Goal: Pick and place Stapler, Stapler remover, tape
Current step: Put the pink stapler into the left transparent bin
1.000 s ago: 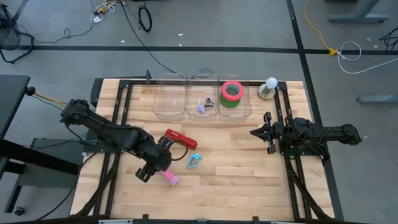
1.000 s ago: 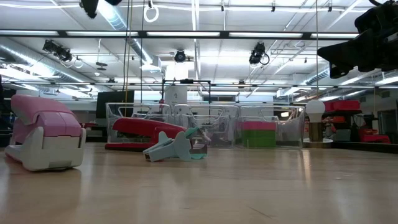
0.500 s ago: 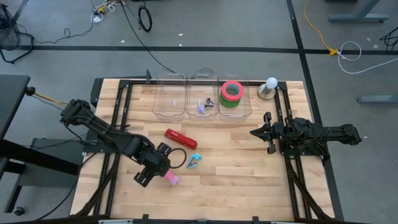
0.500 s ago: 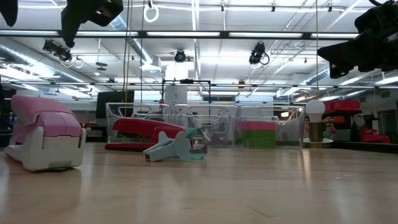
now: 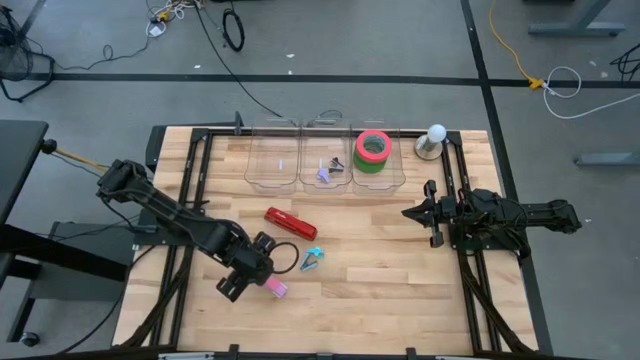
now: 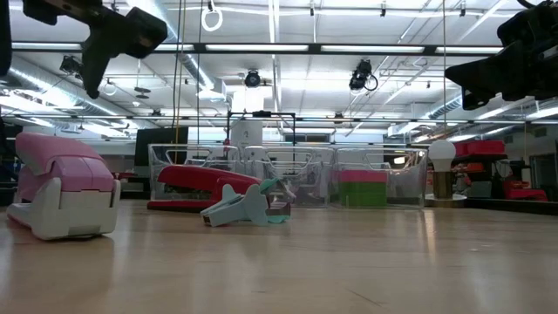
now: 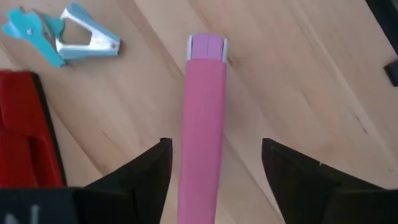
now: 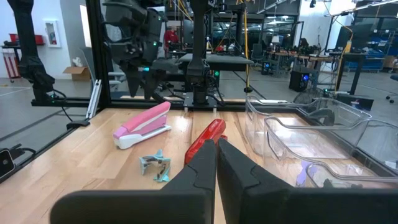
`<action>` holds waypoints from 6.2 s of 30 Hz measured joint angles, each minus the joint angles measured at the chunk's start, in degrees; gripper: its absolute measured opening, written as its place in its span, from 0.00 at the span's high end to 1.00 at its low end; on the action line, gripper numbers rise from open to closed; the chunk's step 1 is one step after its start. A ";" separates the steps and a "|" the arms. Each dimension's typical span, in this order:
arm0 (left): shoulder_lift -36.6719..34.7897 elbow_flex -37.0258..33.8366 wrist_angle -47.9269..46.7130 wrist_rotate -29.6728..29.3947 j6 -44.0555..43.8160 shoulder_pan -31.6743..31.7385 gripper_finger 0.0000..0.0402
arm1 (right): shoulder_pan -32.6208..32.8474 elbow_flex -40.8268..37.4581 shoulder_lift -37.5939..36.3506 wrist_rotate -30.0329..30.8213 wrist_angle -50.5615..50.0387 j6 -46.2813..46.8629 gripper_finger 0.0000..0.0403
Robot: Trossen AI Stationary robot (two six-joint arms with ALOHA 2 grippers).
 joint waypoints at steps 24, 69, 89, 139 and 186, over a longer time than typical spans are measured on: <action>0.00 -7.98 5.97 -0.28 3.60 1.82 0.14 | 0.00 0.00 0.00 0.00 0.00 0.00 0.96; 0.00 -12.49 6.61 1.11 3.71 2.78 0.56 | -0.02 0.00 0.00 0.00 -0.01 0.00 0.96; 0.00 -12.49 6.61 2.92 3.62 3.03 0.64 | 0.00 0.00 0.00 0.00 0.00 0.00 0.96; 0.02 18.24 -16.47 -4.06 -5.42 35.31 0.64 | -0.02 0.00 0.00 0.01 0.00 0.00 0.96; 0.00 18.24 -13.33 -4.48 -32.53 66.10 0.63 | 0.00 0.00 0.00 0.00 -0.01 0.00 0.96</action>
